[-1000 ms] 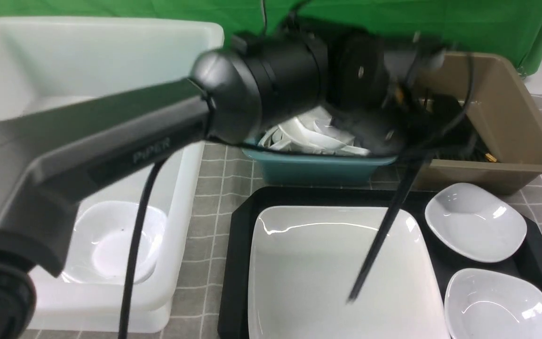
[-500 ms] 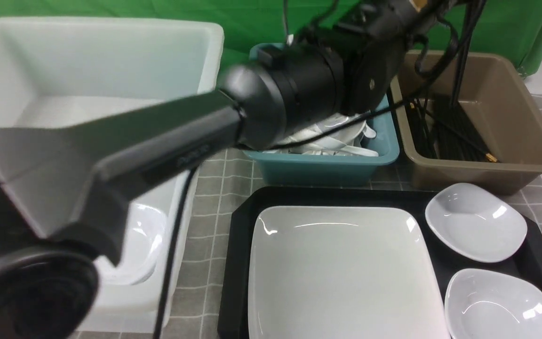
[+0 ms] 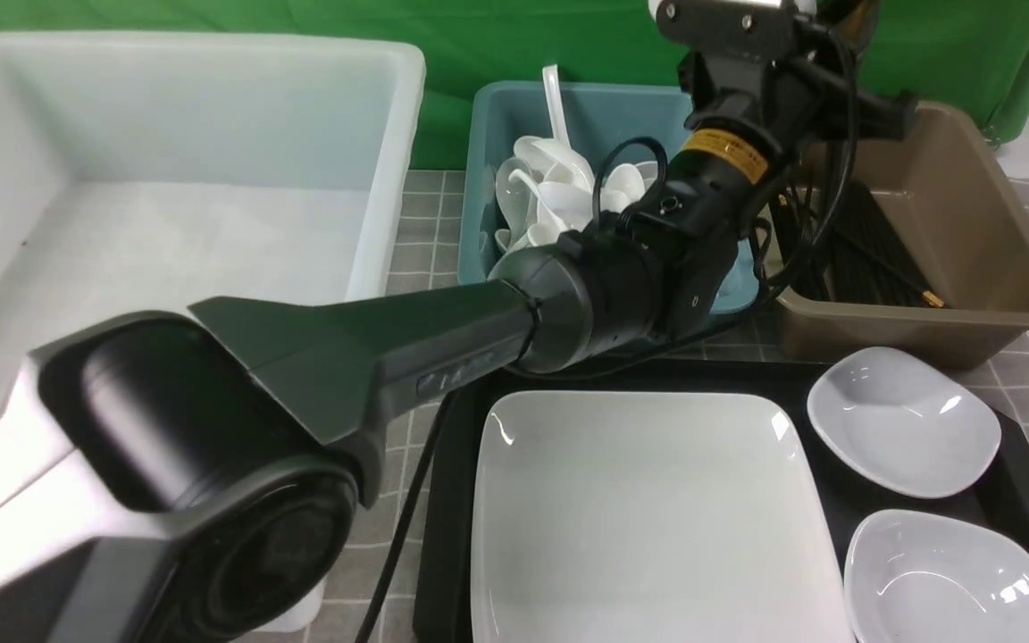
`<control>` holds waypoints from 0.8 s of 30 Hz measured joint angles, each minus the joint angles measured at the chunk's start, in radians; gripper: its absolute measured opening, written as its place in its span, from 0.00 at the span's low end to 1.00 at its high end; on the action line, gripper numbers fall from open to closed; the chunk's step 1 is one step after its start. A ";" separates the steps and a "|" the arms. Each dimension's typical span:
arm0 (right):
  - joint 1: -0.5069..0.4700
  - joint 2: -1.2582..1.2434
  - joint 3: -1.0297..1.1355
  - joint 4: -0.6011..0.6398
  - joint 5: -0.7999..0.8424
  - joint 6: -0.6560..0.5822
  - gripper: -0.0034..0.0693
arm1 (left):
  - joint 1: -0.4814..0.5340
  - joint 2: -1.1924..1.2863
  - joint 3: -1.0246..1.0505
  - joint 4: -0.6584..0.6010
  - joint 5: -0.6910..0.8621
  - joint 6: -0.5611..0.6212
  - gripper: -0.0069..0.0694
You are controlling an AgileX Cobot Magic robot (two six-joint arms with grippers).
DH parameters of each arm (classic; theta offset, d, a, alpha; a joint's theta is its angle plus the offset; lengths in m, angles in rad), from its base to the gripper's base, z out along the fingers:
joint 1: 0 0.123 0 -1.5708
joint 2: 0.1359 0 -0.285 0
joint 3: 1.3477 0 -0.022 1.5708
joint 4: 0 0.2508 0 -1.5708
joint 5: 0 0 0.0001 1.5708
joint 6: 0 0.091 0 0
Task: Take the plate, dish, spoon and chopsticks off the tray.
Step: Use the left arm to put the chopsticks into the small storage box on the right
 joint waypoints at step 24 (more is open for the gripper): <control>0.000 -0.002 0.001 0.001 0.014 -0.016 0.19 | 0.000 0.006 -0.227 0.052 0.858 -0.042 0.61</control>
